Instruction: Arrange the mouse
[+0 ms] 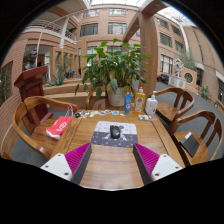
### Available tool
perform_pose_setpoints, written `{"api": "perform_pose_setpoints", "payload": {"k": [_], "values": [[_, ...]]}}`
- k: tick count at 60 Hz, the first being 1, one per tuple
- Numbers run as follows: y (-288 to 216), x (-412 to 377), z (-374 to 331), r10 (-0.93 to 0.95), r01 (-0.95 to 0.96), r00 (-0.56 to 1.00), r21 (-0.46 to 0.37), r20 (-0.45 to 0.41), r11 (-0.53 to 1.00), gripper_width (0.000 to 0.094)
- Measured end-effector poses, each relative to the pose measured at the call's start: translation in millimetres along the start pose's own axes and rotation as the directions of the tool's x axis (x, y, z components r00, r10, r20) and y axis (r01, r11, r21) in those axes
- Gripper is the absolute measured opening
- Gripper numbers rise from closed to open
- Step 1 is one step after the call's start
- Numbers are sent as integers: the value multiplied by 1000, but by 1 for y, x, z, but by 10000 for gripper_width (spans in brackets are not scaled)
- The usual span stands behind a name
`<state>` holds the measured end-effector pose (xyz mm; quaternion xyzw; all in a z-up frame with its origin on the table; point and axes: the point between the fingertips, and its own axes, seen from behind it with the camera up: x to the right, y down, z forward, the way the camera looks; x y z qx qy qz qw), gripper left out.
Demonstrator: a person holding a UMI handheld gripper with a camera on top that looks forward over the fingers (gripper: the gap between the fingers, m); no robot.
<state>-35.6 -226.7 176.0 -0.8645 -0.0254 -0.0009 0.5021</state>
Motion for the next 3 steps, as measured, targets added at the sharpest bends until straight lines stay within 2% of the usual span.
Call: {"api": "perform_pose_setpoints", "payload": {"k": [3], "values": [[2, 0, -3, 0, 0, 1000, -8, -5, 1000, 852]]}}
